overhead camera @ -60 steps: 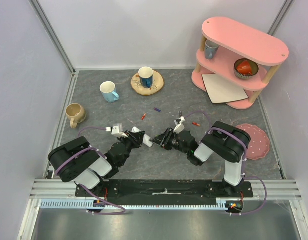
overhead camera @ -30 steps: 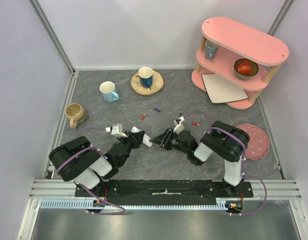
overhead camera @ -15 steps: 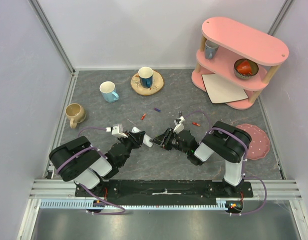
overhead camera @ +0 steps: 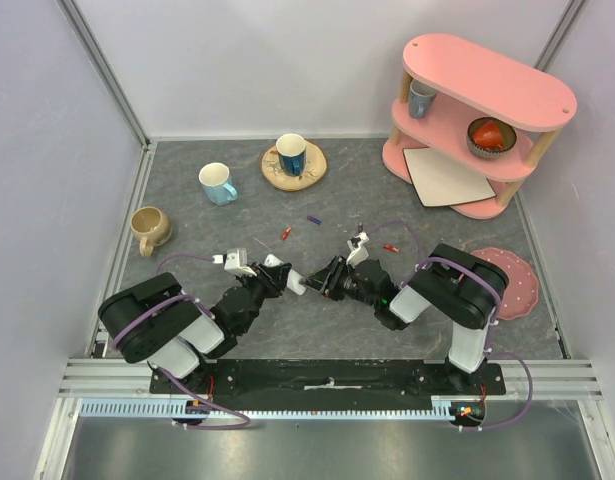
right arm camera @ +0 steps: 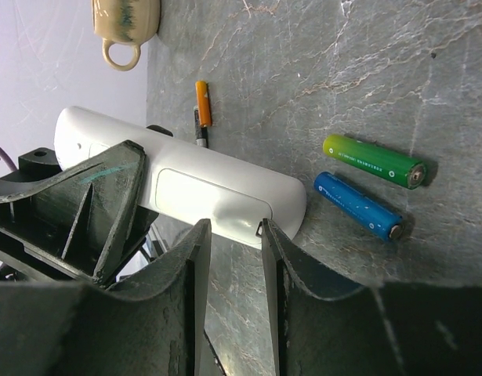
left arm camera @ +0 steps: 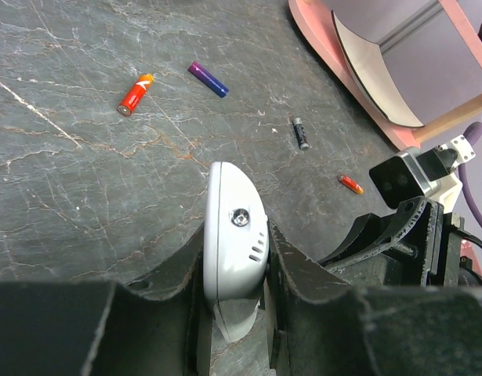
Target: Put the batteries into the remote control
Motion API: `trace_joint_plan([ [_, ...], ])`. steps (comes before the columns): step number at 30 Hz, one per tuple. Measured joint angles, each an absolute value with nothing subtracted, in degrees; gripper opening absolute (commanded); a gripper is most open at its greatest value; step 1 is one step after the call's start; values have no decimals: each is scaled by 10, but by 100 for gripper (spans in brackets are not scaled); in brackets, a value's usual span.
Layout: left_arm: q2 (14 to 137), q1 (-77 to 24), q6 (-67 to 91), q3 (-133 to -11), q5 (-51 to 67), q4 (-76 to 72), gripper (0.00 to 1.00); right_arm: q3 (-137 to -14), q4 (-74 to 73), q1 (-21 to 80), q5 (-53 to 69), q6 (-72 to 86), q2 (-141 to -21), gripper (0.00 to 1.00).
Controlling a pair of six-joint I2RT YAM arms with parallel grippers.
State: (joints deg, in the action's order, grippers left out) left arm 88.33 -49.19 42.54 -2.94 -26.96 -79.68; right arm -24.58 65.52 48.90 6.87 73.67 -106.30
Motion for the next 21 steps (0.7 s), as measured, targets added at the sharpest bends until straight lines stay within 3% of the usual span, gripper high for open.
trace_joint_plan([
  [21, 883, -494, 423, -29, -275, -798, 2, -245, 634, 489, 68, 728, -1045, 39],
])
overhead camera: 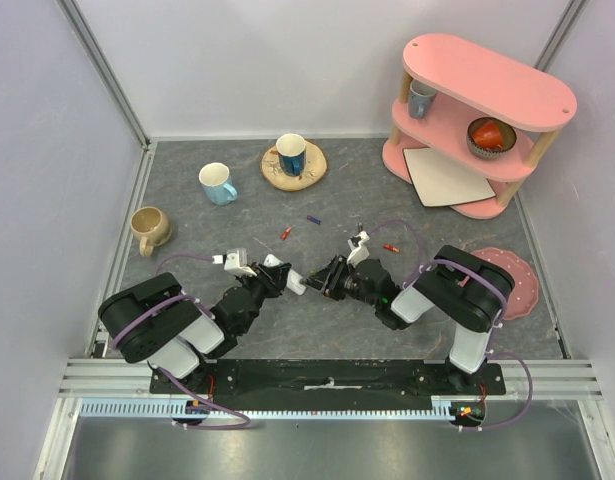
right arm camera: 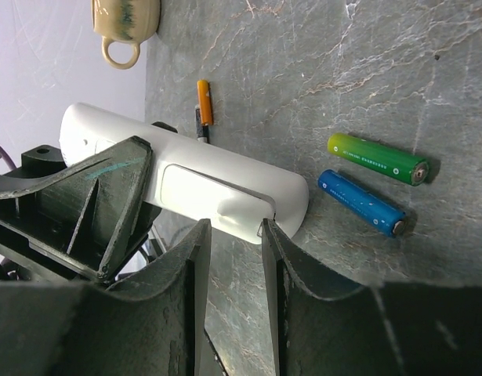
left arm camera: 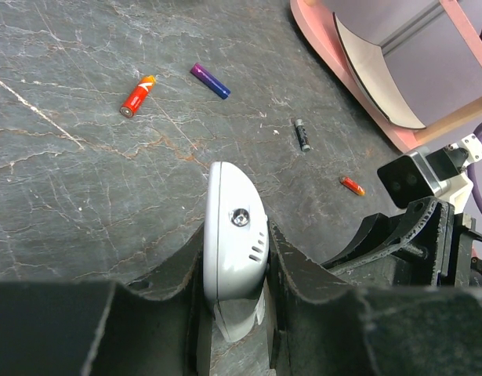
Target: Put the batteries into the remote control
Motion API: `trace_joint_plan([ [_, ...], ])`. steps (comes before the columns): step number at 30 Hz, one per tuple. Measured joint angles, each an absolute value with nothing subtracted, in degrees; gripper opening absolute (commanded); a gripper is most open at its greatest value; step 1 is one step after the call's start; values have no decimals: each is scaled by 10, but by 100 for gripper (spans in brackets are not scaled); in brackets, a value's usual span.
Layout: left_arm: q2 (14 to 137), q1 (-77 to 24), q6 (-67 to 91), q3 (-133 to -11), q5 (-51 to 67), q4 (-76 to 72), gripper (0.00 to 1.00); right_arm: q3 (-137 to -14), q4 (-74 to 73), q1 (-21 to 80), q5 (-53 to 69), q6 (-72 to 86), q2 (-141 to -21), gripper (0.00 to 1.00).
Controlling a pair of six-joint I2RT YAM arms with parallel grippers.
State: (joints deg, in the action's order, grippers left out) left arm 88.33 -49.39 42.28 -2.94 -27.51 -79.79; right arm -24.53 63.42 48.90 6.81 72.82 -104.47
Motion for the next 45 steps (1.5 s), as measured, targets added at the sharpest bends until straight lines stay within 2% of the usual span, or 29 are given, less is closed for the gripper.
trace_joint_plan([
  [17, 866, -494, 423, -29, -268, -783, 2, -236, 629, 489, 67, 724, -1030, 39],
  [30, 781, -496, 420, -27, -261, -741, 2, -233, 634, 489, 68, 722, -1001, 39],
  [45, 788, -496, 419, -27, -256, -745, 2, -233, 618, 489, 69, 714, -992, 39],
])
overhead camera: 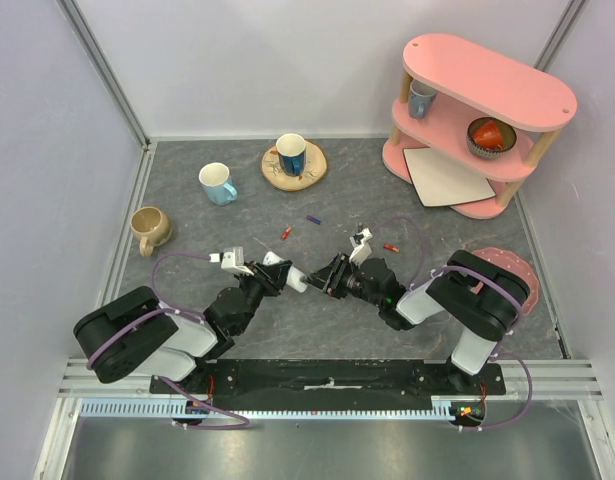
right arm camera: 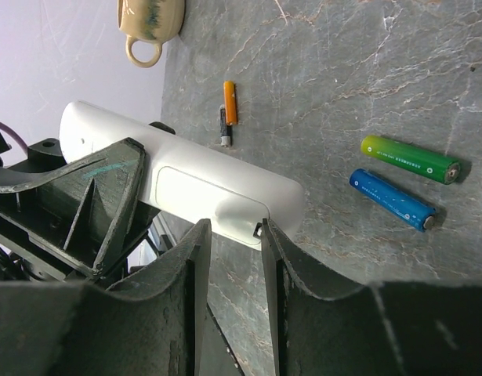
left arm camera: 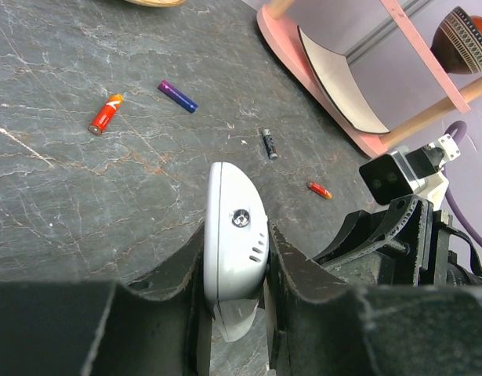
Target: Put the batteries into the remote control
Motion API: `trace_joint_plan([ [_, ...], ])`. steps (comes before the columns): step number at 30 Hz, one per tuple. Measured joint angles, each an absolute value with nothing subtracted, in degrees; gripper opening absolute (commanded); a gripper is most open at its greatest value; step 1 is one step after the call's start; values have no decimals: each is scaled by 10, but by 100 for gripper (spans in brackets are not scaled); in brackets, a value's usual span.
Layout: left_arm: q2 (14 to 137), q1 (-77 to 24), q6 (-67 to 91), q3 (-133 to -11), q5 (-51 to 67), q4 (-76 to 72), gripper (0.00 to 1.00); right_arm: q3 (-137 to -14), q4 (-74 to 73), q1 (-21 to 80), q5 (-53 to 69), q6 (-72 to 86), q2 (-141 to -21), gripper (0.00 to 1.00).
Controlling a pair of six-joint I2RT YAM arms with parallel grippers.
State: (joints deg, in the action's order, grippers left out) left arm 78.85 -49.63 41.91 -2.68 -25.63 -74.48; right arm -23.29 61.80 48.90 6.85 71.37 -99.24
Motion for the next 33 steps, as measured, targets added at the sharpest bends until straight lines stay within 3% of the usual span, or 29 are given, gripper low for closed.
trace_joint_plan([
  [33, 861, -507, 412, -29, -280, -775, 2, -234, 603, 490, 77, 713, -1011, 39],
])
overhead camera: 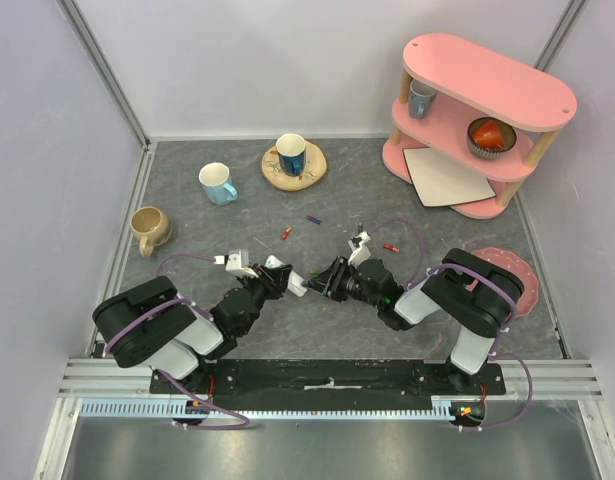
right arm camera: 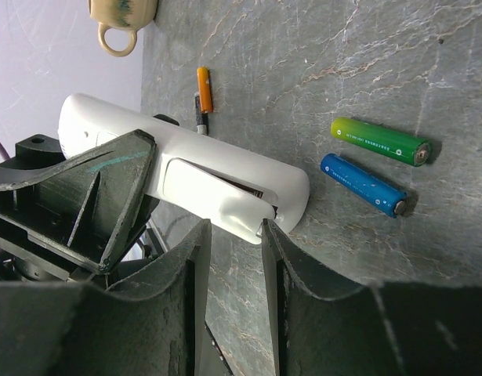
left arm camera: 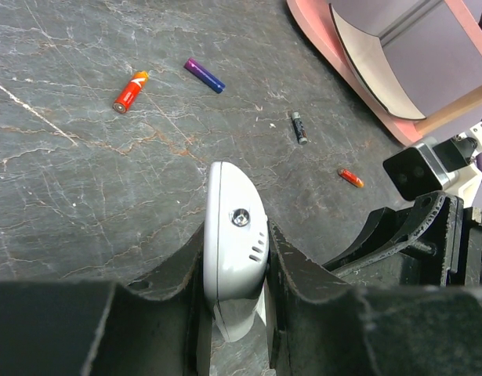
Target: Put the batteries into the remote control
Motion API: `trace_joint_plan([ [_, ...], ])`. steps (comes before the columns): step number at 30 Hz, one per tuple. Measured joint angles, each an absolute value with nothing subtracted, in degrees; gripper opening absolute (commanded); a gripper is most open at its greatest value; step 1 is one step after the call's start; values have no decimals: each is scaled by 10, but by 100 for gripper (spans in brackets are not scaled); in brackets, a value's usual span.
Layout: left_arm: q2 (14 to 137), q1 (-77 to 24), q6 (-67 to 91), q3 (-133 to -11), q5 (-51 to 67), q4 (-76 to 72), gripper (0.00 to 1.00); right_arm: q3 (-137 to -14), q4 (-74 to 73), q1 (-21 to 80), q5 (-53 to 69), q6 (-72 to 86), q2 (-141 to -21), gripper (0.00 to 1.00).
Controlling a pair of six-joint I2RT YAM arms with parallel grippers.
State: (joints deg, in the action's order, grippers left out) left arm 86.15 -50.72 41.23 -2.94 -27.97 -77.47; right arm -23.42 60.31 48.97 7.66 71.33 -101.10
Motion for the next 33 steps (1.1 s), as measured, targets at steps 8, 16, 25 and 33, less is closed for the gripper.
trace_joint_plan([
  [8, 836, -509, 412, -29, -276, -761, 2, -234, 608, 490, 76, 714, -1011, 39],
  [16, 824, -510, 413, -29, -269, -751, 2, -234, 608, 490, 76, 714, -1011, 39],
  [25, 824, -511, 413, -29, -269, -749, 2, -234, 605, 490, 76, 713, -1007, 39],
  [33, 828, -512, 412, -29, -270, -738, 2, -234, 592, 490, 77, 709, -1005, 39],
])
